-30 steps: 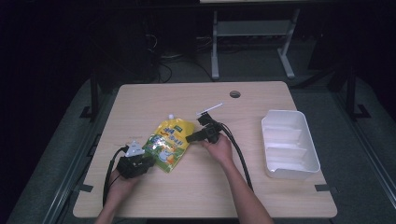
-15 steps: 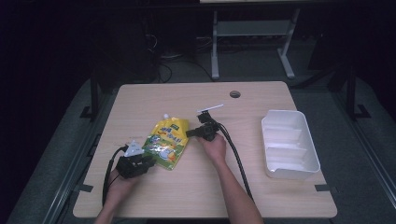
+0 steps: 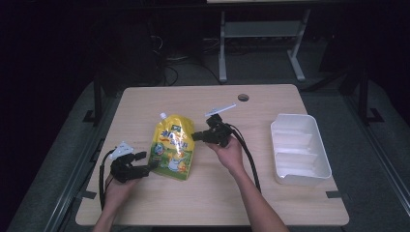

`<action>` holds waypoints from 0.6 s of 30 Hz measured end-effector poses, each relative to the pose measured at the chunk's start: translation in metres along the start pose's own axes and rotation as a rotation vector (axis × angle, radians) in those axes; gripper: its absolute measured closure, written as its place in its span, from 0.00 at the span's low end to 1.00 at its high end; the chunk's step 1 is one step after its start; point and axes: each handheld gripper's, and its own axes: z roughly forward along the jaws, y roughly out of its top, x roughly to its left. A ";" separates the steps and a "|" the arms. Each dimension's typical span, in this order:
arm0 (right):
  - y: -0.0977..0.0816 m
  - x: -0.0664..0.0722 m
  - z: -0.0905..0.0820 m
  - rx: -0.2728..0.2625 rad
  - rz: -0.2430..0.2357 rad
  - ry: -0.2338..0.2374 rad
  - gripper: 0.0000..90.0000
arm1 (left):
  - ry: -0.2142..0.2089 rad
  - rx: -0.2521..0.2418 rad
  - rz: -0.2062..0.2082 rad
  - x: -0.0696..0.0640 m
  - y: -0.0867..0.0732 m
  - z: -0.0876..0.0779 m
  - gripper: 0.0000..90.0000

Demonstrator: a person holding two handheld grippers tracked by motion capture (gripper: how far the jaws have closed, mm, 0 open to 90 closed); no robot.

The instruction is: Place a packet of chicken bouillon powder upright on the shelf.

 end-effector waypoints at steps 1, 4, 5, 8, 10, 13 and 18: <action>0.000 0.000 0.000 0.000 0.000 0.000 1.00 | 0.000 0.000 0.000 0.000 0.000 0.000 0.27; 0.002 0.018 -0.015 -0.012 -0.088 0.018 1.00 | -0.045 -0.020 -0.029 0.002 0.000 0.000 0.23; 0.002 0.018 -0.015 -0.012 -0.088 0.018 1.00 | -0.061 -0.022 -0.035 0.002 0.000 0.000 0.23; 0.002 0.034 -0.029 -0.021 -0.163 0.042 1.00 | -0.113 -0.032 -0.038 0.001 0.001 0.001 0.24; 0.002 0.041 -0.032 -0.020 -0.190 0.046 1.00 | -0.142 -0.032 -0.028 0.000 0.001 0.002 0.25; 0.001 0.048 -0.036 -0.019 -0.222 0.054 1.00 | -0.161 -0.027 -0.029 -0.001 0.001 0.004 0.26; 0.000 0.063 -0.041 0.002 -0.295 0.073 1.00 | -0.221 -0.021 -0.027 -0.003 0.001 0.005 0.33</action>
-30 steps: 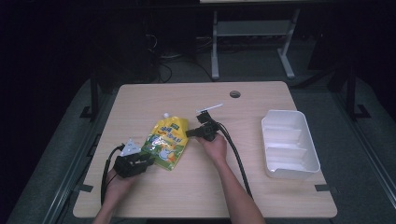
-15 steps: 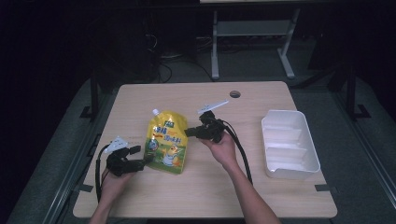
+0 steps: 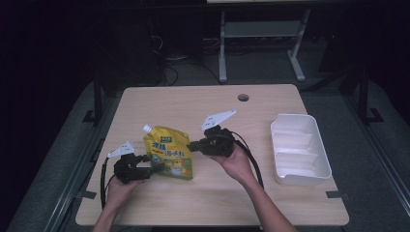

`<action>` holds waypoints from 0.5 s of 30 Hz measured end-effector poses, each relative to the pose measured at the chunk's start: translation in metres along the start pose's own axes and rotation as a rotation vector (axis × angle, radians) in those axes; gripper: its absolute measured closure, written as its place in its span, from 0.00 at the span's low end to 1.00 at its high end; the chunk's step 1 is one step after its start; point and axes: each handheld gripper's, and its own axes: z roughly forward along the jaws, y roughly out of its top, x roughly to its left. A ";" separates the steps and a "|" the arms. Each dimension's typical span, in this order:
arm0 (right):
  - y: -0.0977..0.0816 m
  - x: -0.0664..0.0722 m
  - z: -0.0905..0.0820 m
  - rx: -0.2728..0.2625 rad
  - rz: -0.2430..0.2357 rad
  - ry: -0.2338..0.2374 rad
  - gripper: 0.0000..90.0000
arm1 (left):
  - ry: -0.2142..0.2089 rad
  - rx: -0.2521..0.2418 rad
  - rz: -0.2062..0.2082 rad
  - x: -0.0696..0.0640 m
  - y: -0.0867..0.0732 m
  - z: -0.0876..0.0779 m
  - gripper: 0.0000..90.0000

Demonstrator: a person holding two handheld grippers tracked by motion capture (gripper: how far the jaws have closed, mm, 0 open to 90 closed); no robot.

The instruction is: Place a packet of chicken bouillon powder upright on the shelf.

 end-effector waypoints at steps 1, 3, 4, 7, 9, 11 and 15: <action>0.000 0.000 0.000 0.000 0.000 0.000 1.00 | 0.000 0.000 0.000 0.000 0.000 0.000 0.35; 0.001 0.003 -0.001 0.002 -0.014 0.005 1.00 | -0.017 0.001 0.002 0.001 0.000 -0.002 0.39; 0.001 0.003 -0.003 0.004 -0.016 0.000 1.00 | -0.029 -0.007 0.006 0.001 0.000 -0.004 0.45; 0.000 0.002 -0.007 0.000 -0.014 0.001 1.00 | -0.044 -0.024 0.022 -0.001 0.000 -0.008 0.56; -0.002 0.001 -0.013 -0.004 -0.011 0.000 1.00 | -0.060 -0.016 0.038 -0.003 0.001 -0.009 0.69; -0.004 0.001 -0.015 -0.003 -0.010 -0.003 1.00 | -0.076 -0.012 0.056 -0.006 0.001 -0.008 0.74; -0.012 -0.001 -0.022 0.002 -0.001 -0.006 1.00 | -0.100 0.010 0.104 -0.012 0.003 -0.006 0.82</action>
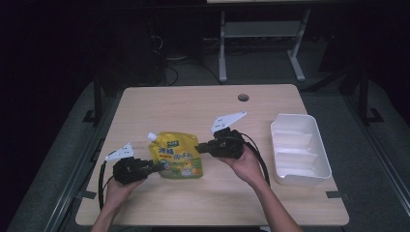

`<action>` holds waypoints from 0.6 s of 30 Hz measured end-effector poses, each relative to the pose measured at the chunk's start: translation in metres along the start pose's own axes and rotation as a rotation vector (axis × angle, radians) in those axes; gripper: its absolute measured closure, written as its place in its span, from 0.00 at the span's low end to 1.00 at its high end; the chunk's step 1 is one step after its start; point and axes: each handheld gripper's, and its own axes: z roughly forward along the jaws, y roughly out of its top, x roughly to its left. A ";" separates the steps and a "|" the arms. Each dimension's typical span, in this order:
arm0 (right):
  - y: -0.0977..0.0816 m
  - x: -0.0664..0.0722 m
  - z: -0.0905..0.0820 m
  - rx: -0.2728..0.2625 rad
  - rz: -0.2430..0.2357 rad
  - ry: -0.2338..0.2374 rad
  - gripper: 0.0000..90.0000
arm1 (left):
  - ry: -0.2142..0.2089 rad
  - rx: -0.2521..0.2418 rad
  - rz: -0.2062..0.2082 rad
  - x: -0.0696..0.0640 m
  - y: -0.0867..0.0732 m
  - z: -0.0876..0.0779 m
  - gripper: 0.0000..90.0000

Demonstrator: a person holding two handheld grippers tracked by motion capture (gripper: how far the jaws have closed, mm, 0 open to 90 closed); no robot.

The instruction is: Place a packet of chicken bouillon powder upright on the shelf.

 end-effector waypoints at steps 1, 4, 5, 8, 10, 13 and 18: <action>-0.006 -0.001 -0.003 -0.002 0.001 0.005 1.00 | -0.011 0.015 0.029 -0.004 0.001 0.001 0.84; -0.012 -0.003 -0.007 -0.026 0.021 0.027 1.00 | -0.018 0.026 0.055 -0.009 0.002 0.002 0.85; -0.016 -0.004 -0.011 -0.033 0.021 0.042 0.99 | -0.022 0.036 0.080 -0.012 0.003 0.004 0.86; -0.017 -0.005 -0.013 -0.032 0.025 0.054 0.97 | -0.027 0.042 0.099 -0.014 0.003 0.005 0.87; -0.018 -0.005 -0.012 0.000 0.022 0.049 0.93 | -0.031 0.047 0.111 -0.016 0.004 0.006 0.87; -0.018 -0.005 -0.007 0.026 0.021 0.052 0.88 | -0.033 0.051 0.121 -0.018 0.004 0.006 0.87; -0.016 -0.005 0.002 0.030 0.016 0.063 0.82 | -0.035 0.052 0.128 -0.019 0.004 0.006 0.87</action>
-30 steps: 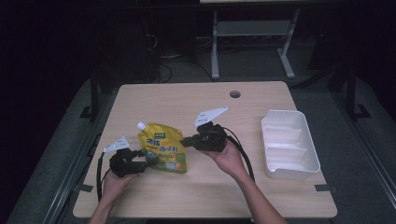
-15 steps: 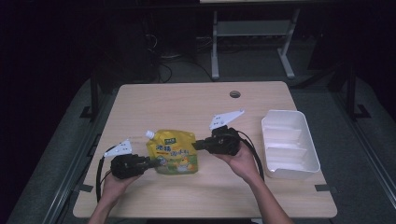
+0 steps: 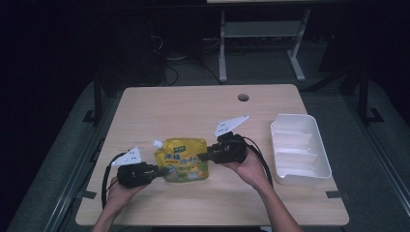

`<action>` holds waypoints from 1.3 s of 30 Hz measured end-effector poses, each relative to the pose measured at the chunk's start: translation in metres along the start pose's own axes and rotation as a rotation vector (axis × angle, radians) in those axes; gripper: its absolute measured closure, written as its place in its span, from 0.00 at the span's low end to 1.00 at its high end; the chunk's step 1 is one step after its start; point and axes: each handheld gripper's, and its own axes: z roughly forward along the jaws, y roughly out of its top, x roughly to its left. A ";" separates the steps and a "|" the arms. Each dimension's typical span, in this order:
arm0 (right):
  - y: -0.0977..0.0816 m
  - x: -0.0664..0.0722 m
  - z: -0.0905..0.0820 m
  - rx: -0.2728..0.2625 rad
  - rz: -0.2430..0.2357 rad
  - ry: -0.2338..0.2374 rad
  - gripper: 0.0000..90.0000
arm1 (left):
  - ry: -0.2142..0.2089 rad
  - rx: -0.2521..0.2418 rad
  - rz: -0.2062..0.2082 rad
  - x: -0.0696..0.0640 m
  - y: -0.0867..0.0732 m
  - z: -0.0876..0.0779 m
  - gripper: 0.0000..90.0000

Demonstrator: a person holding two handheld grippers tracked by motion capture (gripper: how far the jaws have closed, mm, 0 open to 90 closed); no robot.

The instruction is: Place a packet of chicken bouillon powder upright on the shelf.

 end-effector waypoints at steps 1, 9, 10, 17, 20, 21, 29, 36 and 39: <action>0.001 0.000 0.002 0.000 0.002 0.005 0.81 | 0.000 0.000 0.000 0.000 0.000 0.000 0.87; 0.005 -0.001 0.016 0.016 0.007 0.011 0.82 | 0.004 0.004 0.015 -0.003 0.002 0.003 0.87; 0.006 0.000 0.018 0.024 0.002 0.008 0.84 | 0.004 0.005 0.018 -0.003 0.002 0.003 0.87; 0.010 -0.001 0.018 0.034 0.004 0.015 0.93 | 0.001 0.005 0.024 -0.004 0.002 0.003 0.87; 0.010 -0.001 0.018 0.036 -0.003 0.015 0.96 | -0.001 0.007 0.026 -0.003 0.002 0.003 0.87; 0.010 0.000 0.018 0.039 -0.010 0.012 0.99 | 0.001 0.007 0.024 -0.003 0.002 0.004 0.86; 0.008 -0.002 0.013 0.019 0.003 0.017 1.00 | 0.036 0.021 0.035 -0.004 0.002 0.003 0.75; 0.008 -0.003 0.000 0.005 0.012 -0.009 1.00 | 0.061 0.026 0.040 -0.001 0.000 0.000 0.71; 0.007 -0.004 -0.007 0.002 0.014 -0.027 1.00 | 0.070 0.029 0.034 -0.001 -0.001 0.000 0.69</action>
